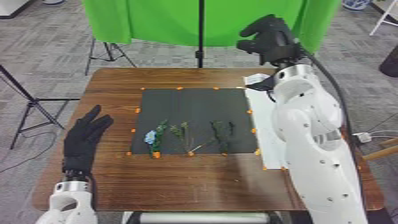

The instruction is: Arrange flowers

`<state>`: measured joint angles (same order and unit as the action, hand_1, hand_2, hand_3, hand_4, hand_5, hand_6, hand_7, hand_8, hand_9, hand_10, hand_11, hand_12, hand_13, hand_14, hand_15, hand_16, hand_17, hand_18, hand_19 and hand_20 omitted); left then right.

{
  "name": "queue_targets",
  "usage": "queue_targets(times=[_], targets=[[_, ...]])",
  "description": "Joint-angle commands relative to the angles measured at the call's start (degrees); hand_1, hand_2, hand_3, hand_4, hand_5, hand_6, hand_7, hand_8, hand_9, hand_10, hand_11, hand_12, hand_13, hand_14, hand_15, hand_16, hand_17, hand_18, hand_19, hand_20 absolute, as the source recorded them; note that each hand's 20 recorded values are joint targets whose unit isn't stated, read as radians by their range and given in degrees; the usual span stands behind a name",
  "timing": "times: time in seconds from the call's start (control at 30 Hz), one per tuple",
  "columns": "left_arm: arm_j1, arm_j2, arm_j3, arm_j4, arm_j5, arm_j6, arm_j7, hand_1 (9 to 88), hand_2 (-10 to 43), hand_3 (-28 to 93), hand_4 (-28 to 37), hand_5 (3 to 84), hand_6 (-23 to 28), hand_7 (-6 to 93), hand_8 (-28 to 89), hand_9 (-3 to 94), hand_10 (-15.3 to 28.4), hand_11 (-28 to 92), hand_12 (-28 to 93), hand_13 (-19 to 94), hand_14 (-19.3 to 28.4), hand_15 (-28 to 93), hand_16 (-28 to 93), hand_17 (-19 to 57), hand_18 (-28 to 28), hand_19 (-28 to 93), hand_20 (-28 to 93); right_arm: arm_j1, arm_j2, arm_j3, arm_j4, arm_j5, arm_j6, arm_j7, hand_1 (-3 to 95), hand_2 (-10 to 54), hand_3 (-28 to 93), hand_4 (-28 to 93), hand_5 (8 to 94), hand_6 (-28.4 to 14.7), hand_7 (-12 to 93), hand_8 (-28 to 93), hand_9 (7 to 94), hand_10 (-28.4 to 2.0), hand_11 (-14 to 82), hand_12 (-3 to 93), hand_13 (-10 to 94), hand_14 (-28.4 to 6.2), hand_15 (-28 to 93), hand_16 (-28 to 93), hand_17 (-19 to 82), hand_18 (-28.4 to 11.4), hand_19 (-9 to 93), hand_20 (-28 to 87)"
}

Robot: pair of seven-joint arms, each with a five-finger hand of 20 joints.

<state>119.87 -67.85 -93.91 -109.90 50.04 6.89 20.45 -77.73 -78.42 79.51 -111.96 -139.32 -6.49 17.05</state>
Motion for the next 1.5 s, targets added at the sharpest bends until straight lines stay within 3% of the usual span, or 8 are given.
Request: queue_targets(times=[0.03, 0.47, 1.03, 1.5], targets=[[0.6, -1.3, 0.06, 0.02, 0.71, 0.11, -0.28, 17.6, -0.4, 71, -27.5, 44.9, 3.4, 6.3, -5, 47.1, 13.5, 14, 13, 38, 16.3, 11, 3, 9.1, 11.0, 3, 22, -14.0, 0.9, 8.2, 0.4, -6.1, 1.5, 5.4, 44.9, -9.5, 59, -14, 68.1, 2.4, 14, -4, 83.3, -11.5, 21.6, 22.7, 92, -1.7, 59, 34, 65, -10.4, 93, 61], [1.1, -1.99, -0.03, -0.13, 0.93, -0.08, -0.7, 18.5, -1.3, 70, -26.3, 44.9, 3.4, 6.4, -5, 47.1, 13.5, 14, 13, 38, 16.3, 11, 3, 9.0, 11.0, 3, 22, -22.9, -1.0, 15.3, 1.5, -13.1, 1.0, 8.7, 40.4, -9.5, 59, -14, 69.3, 1.8, 14, -8, 83.5, -12.2, 23.1, 23.6, 91, -2.1, 60, 34, 65, -10.8, 93, 61], [1.1, -2.19, 0.37, 0.0, 1.06, -0.65, -0.73, 20.1, -2.2, 70, -24.6, 44.9, 3.4, 6.2, -5, 47.1, 13.5, 14, 13, 38, 16.3, 11, 3, 9.0, 10.9, 3, 22, -17.7, -1.2, 16.3, 11.9, -18.6, 3.9, 7.2, 38.6, -9.5, 57, -14, 66.7, 0.9, 13, -8, 80.3, -13.4, 22.4, 23.3, 91, -2.1, 60, 34, 65, -10.7, 93, 61], [1.0, -2.36, 0.29, 0.09, 1.03, -0.79, -0.9, 20.6, -2.5, 69, -23.7, 44.9, 3.5, 6.3, -5, 47.1, 13.4, 14, 13, 38, 16.3, 11, 3, 9.0, 10.9, 3, 22, -17.9, 0.7, 12.7, 15.7, -24.1, 1.2, 4.1, 42.7, -9.5, 57, -16, 65.7, 0.6, 13, -8, 80.9, -12.1, 22.9, 22.8, 92, -1.5, 59, 33, 66, -10.2, 93, 60]])
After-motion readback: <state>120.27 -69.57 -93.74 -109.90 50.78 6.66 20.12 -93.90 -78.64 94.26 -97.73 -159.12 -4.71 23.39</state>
